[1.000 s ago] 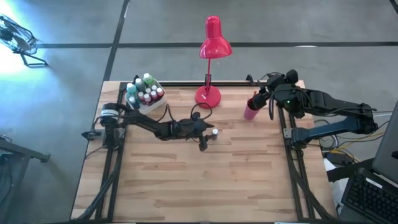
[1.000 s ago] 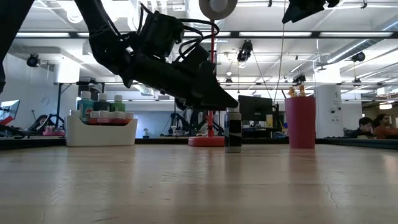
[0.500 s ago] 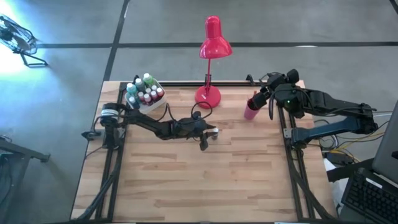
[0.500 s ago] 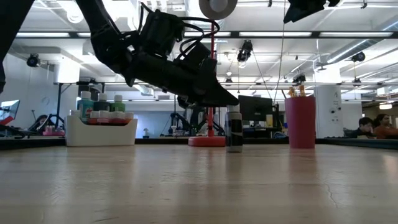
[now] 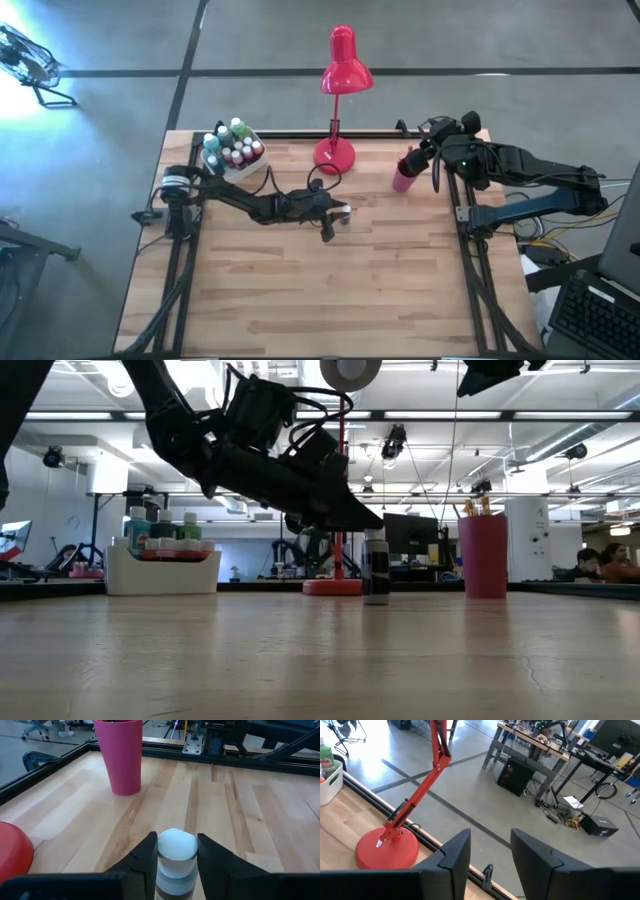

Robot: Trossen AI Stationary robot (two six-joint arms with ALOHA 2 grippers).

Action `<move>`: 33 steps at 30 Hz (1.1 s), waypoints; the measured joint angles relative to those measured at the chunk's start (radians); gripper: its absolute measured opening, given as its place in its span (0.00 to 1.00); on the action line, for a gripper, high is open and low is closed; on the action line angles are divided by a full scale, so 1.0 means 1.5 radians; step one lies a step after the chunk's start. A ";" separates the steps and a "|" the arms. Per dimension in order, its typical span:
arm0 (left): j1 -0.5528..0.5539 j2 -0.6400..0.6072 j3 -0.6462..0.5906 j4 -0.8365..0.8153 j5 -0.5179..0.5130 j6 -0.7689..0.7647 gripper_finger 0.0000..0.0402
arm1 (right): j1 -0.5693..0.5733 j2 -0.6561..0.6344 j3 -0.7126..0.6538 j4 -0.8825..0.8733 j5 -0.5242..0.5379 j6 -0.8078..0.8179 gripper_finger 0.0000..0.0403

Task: Pick & Place Paint Supplies
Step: Put the gray paint bottle into the white bin

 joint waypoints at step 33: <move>-0.005 -0.261 -0.138 -0.166 -0.293 0.066 0.27 | -0.012 -0.002 -0.007 -0.168 0.000 0.162 0.31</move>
